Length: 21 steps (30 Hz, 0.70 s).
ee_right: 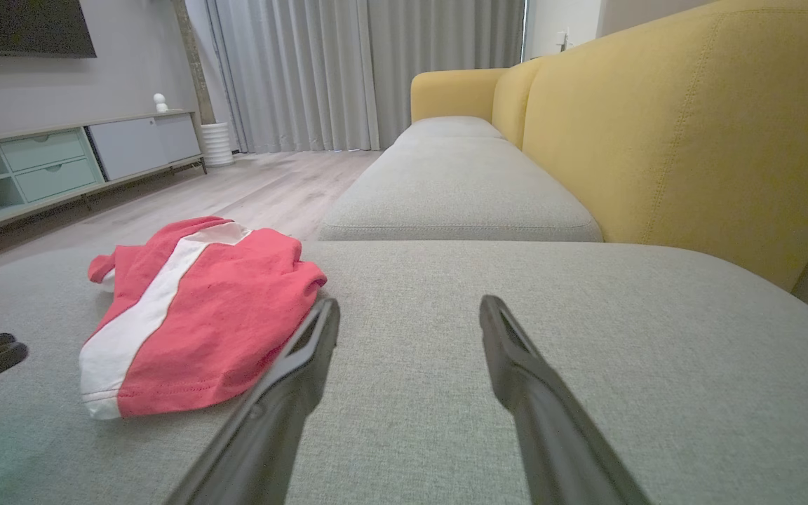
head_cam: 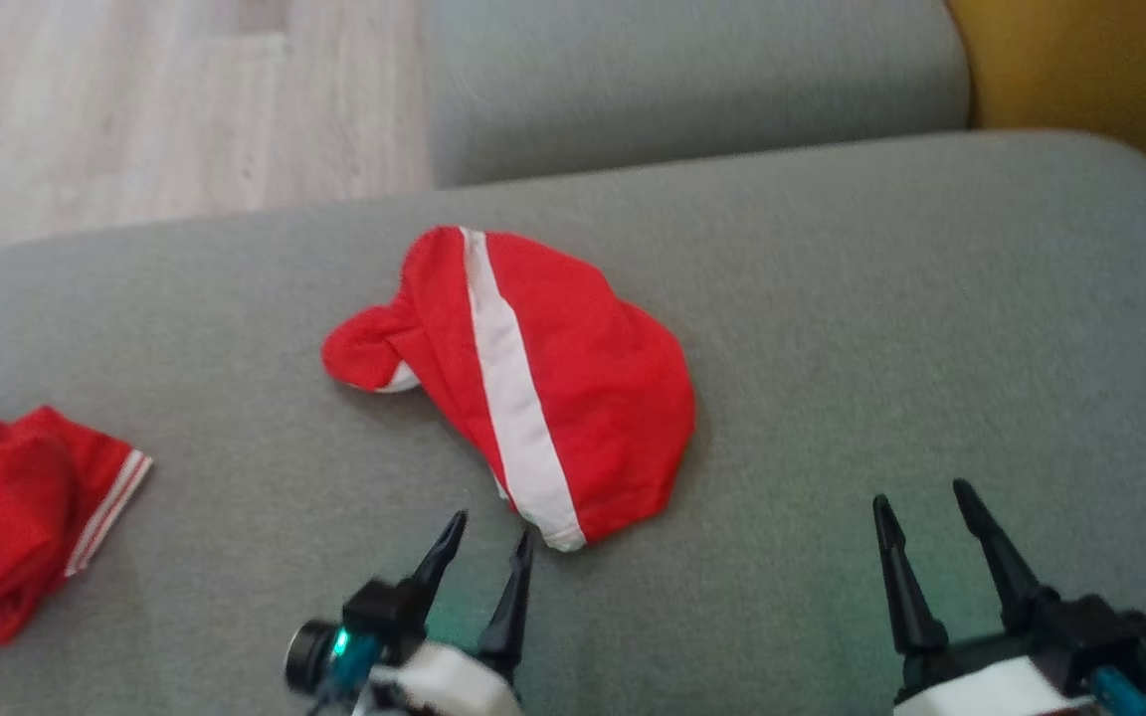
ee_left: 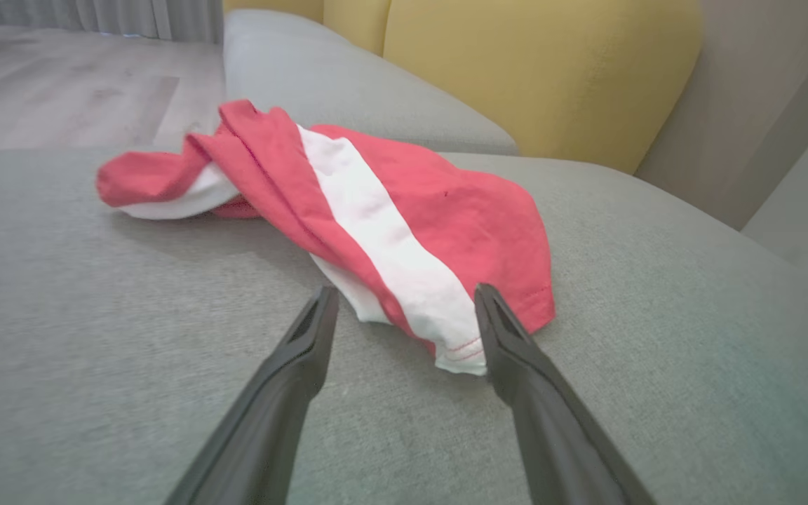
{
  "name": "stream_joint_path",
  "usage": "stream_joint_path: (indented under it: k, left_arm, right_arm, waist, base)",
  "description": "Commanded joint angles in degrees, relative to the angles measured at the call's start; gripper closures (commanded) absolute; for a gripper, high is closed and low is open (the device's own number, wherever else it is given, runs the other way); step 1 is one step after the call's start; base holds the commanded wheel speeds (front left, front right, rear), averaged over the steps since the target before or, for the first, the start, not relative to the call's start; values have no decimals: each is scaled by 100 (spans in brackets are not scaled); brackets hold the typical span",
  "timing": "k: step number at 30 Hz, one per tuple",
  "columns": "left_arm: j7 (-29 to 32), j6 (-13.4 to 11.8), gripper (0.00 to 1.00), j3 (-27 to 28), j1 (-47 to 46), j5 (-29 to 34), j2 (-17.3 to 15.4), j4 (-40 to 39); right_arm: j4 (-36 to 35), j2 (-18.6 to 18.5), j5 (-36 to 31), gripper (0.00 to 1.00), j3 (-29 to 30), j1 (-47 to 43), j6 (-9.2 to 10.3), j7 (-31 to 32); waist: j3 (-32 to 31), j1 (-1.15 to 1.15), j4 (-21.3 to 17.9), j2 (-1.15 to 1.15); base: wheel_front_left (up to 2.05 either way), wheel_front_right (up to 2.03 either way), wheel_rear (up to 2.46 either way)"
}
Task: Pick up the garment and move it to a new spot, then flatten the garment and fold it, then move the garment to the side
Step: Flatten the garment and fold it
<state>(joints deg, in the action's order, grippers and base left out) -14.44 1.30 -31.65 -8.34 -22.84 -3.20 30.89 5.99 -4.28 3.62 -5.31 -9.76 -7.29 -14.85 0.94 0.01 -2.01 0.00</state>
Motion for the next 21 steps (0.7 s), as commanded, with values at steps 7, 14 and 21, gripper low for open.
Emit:
stream_joint_path:
  k: [7, 14, 21]
  left_arm:
    - [31, -62, 0, -331, -1134, -888, 32, 603]
    - [108, 114, 100, -897, -1589, -1677, 32, 1045]
    - [9, 393, 100, -1659, -1885, -2430, 32, 306]
  right_arm:
    - [-300, -197, 70, 0, -159, 589, -20, -15]
    - [-296, -225, 79, 0, -224, 779, -20, -15]
    - [-251, -135, 33, 0, -281, 866, -20, -15]
  waist:
    - [724, -1, -359, 0]
    - [924, -1, -490, 0]
    - [923, -1, -649, 0]
  base:
    - [0, 0, 0]
    - [0, 0, 0]
    - [0, 0, 0]
